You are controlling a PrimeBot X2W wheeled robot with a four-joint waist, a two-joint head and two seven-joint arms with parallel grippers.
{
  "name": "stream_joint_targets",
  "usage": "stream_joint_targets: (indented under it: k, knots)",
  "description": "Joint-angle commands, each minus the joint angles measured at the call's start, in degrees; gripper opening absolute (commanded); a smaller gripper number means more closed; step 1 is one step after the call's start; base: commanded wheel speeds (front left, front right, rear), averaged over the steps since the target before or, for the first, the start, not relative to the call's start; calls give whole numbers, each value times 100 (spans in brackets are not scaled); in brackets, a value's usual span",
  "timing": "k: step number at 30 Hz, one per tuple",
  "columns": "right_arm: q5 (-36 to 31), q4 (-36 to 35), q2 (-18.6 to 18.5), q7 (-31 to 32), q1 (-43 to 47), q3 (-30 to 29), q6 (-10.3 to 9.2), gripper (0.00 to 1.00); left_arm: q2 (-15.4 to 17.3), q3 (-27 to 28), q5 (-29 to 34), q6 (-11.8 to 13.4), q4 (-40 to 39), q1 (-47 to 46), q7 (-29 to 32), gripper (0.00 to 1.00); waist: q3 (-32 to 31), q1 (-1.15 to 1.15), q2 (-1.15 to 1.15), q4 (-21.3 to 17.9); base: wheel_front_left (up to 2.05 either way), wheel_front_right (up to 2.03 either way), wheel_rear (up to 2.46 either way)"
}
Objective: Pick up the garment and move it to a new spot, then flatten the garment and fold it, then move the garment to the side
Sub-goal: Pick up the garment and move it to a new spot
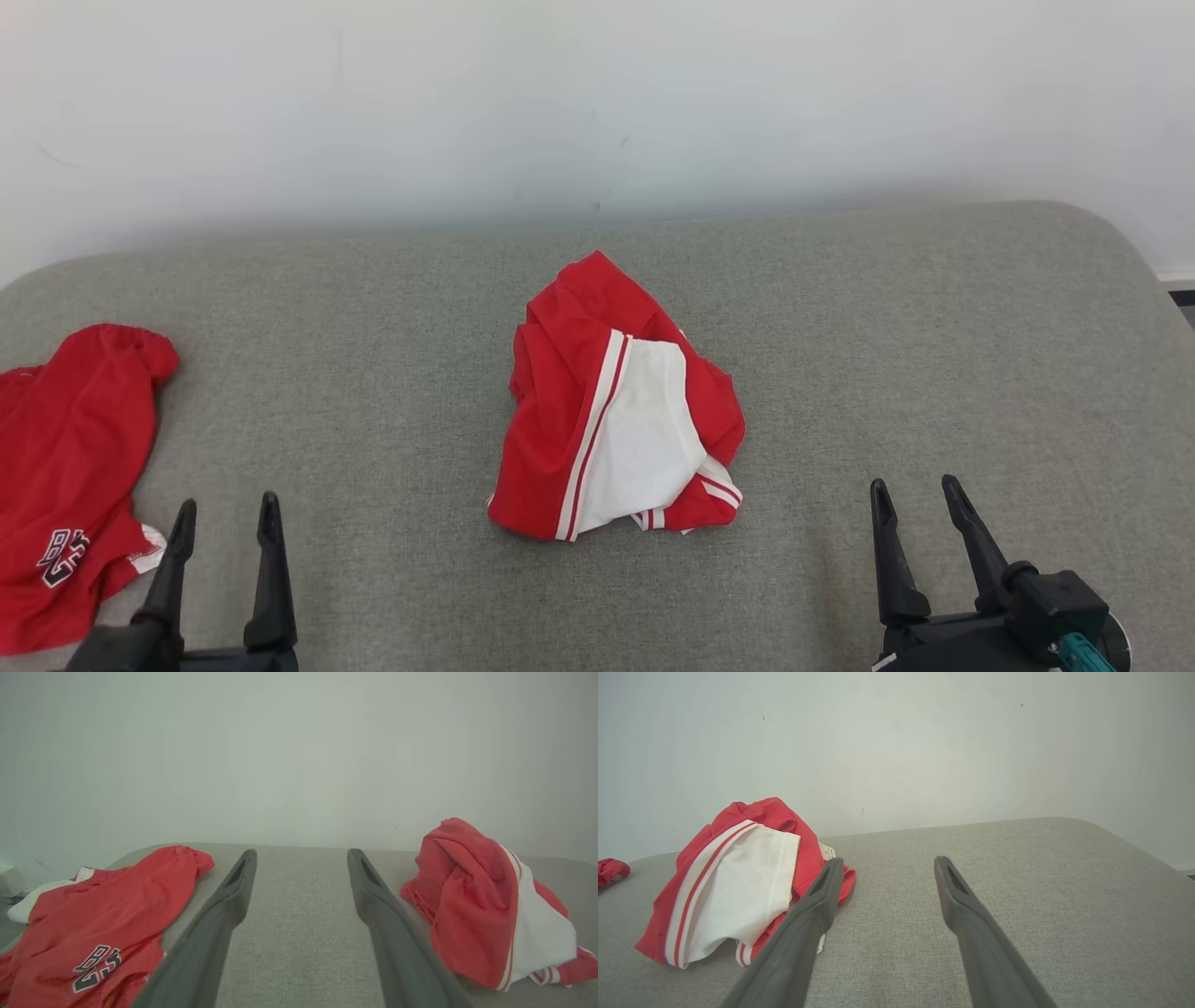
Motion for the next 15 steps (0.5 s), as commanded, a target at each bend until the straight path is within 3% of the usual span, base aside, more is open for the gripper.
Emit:
stream_joint_targets:
  k: [1, 7, 15]
  knots:
    - [-33, 4, -3, -8, 45, -10, 20, 100, -94, 110, 59, -59, 35, 106, -11, 100, -3, 1, 0, 27, 0, 0, 0]
    - [-54, 16, -3, -8, 96, -14, 20, 100, -420, 450, 430, -345, 52, 374, -12, 100, -8, 1, 0, 154, 0, 0, 0]
    - [-81, 89, -2, -8, 58, 23, 20, 100, -656, 484, 941, -557, -58, 554, -12, 100, 9, 1, 0, 226, 0, 0, 0]
